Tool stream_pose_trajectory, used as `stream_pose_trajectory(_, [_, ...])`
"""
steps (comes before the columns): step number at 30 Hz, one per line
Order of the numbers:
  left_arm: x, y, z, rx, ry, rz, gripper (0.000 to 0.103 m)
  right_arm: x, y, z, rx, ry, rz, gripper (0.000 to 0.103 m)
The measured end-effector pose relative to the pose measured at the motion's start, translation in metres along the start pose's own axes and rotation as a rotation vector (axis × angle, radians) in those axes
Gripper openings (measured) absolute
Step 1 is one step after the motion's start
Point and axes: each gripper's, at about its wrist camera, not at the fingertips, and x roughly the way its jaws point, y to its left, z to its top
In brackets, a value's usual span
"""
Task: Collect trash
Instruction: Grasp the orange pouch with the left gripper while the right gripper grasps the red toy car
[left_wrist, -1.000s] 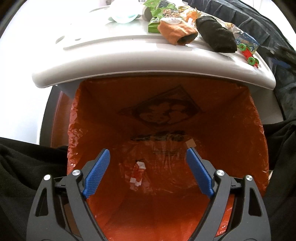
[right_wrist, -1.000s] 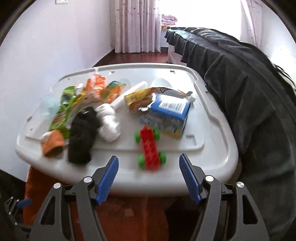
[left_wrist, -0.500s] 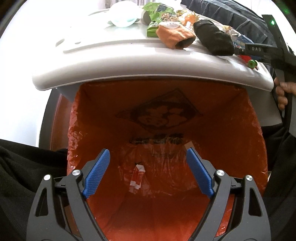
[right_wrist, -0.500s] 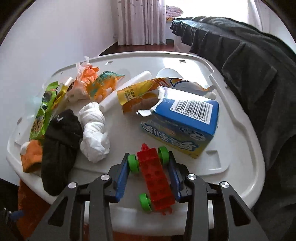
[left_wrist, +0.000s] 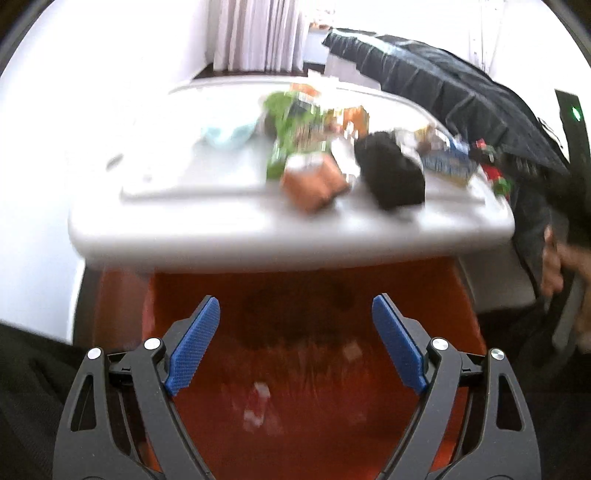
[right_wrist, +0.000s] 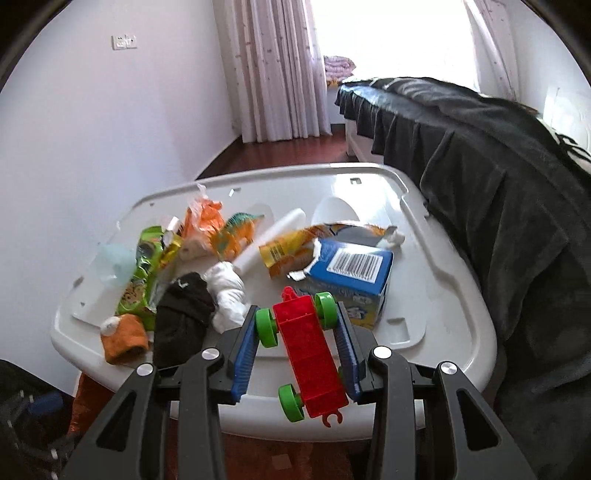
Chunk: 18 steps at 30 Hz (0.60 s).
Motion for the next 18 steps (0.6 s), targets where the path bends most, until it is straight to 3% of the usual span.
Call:
stream_pose_trajectory(4, [0.019,-0.014,0.041,0.002,-0.044,-0.011,0.083,0.000,-0.005,0.005,0.023,-0.017,0.014,0.039])
stream_pose_trajectory(7, [0.041,-0.019,0.062,-0.024,-0.032,-0.003,0.083,-0.004,-0.010,0.007,0.050,-0.031,0.028,0.039])
stream_pose_trajectory(13, [0.079,-0.022,0.078,-0.080,-0.004,0.045,0.082,-0.005,-0.014,0.010,0.076,-0.036,0.047,0.039])
stream_pose_trajectory(15, [0.090,-0.022,0.074,-0.053,0.007,0.091,0.058,-0.003,-0.014,0.010,0.078,-0.028,0.046,0.039])
stream_pose_trajectory(16, [0.091,-0.024,0.072,-0.034,-0.006,0.111,0.056,-0.002,-0.014,0.009,0.078,-0.026,0.047,0.039])
stream_pose_trajectory(17, [0.090,-0.026,0.070,-0.017,-0.025,0.115,0.045,-0.002,-0.013,0.010,0.076,-0.023,0.048,0.039])
stream_pose_trajectory(18, [0.089,-0.029,0.068,0.014,-0.037,0.115,0.043,-0.001,-0.012,0.009,0.074,-0.023,0.049,0.039])
